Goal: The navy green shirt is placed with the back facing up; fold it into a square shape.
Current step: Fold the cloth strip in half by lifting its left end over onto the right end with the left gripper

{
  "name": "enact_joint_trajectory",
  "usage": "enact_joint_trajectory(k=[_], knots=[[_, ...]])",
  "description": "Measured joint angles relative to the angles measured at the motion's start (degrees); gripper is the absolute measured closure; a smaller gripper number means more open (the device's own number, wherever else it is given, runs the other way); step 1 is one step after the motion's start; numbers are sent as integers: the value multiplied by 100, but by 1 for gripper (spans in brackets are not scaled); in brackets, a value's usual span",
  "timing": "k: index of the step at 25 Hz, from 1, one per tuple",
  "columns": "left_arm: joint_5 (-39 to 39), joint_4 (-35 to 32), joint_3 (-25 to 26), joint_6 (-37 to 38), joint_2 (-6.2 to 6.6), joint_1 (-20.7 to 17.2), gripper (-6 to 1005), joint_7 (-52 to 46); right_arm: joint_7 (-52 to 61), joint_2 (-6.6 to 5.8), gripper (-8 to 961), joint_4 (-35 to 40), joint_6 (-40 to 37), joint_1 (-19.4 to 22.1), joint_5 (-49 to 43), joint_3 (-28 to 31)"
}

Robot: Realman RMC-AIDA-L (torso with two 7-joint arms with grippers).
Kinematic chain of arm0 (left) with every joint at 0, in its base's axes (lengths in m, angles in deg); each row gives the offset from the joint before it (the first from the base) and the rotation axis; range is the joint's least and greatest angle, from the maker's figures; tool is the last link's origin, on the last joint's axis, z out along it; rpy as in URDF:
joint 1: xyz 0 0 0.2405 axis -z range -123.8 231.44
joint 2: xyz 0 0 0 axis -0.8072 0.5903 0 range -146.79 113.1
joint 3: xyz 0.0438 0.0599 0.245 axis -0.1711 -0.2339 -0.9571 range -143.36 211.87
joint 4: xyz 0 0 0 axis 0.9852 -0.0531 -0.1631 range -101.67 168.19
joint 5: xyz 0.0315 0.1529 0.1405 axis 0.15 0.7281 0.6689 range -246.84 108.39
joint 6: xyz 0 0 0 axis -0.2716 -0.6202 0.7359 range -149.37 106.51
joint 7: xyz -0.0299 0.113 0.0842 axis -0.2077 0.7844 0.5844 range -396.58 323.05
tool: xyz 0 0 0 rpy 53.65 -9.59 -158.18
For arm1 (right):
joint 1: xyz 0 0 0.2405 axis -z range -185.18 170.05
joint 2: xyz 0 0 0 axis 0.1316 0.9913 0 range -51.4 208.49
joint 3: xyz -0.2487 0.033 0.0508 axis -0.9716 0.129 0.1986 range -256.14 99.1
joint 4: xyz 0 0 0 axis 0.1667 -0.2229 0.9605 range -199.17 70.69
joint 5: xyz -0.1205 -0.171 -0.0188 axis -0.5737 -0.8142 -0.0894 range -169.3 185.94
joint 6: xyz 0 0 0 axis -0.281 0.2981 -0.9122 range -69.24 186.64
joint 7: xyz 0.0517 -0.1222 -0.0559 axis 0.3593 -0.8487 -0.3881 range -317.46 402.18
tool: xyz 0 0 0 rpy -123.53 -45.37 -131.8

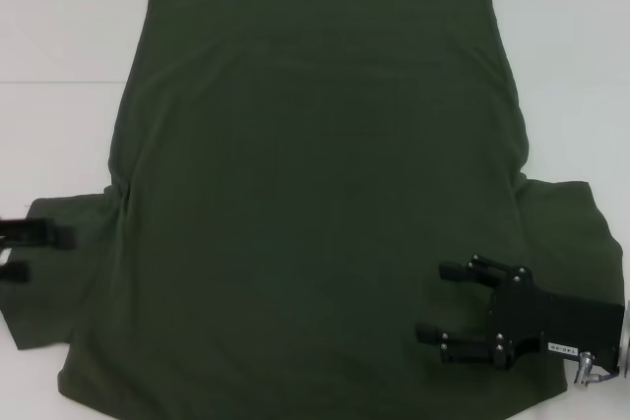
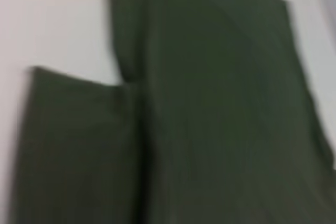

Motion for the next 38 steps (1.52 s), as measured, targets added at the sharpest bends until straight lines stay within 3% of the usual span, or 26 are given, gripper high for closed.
enact_joint_trajectory(k=[4, 10, 21, 38], knots=[[675, -60, -45, -142, 36, 79, 50, -280, 0, 0, 43, 0, 23, -15, 0, 0], [1084, 163, -47, -551, 21, 131, 50, -340, 0, 0, 43, -1, 68, -41, 0, -7], [1082, 1019, -27, -1230, 189, 147, 51, -287, 0, 0, 43, -9, 82, -37, 0, -44], [1075, 1289, -6, -1436, 207, 151, 53, -289, 0, 0, 43, -9, 95, 3, 0, -44]])
